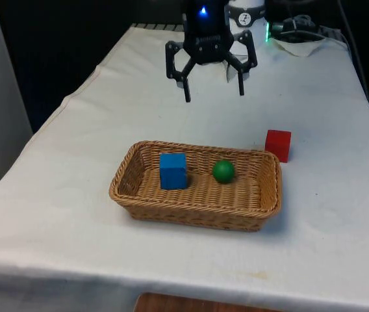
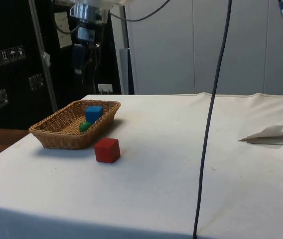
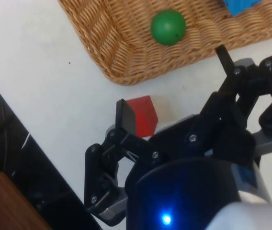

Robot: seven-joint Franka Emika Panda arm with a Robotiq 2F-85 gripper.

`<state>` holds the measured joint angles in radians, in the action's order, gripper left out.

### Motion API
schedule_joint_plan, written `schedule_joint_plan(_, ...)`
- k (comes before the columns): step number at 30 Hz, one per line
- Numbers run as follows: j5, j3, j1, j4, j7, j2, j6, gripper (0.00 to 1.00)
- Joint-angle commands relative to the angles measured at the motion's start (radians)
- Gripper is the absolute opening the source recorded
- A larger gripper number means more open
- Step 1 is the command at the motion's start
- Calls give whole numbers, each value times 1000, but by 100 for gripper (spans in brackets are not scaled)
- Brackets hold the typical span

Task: Place all non-red objects into the basket.

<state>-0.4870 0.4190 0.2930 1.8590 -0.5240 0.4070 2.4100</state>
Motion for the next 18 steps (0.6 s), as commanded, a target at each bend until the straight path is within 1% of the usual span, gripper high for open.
schedule_joint_plan(1,18,10,8,10,15,-10,-1,100)
schedule_joint_plan(6,34,17,8,41,19,-50,-3,100)
schedule_joint_plan(7,12,5,0,25,3,-33,0,100)
schedule_joint_plan(8,34,17,8,41,19,-50,-3,100)
schedule_joint_plan(9,39,19,9,52,21,-64,-4,100)
schedule_joint_plan(13,47,20,9,80,20,-99,-6,100)
schedule_joint_plan(15,56,19,8,104,20,-128,-4,100)
schedule_joint_plan(16,37,11,1,95,5,-118,-3,100)
schedule_joint_plan(17,59,19,8,114,21,-138,-1,100)
schedule_joint_plan(18,62,18,9,124,21,-147,2,100)
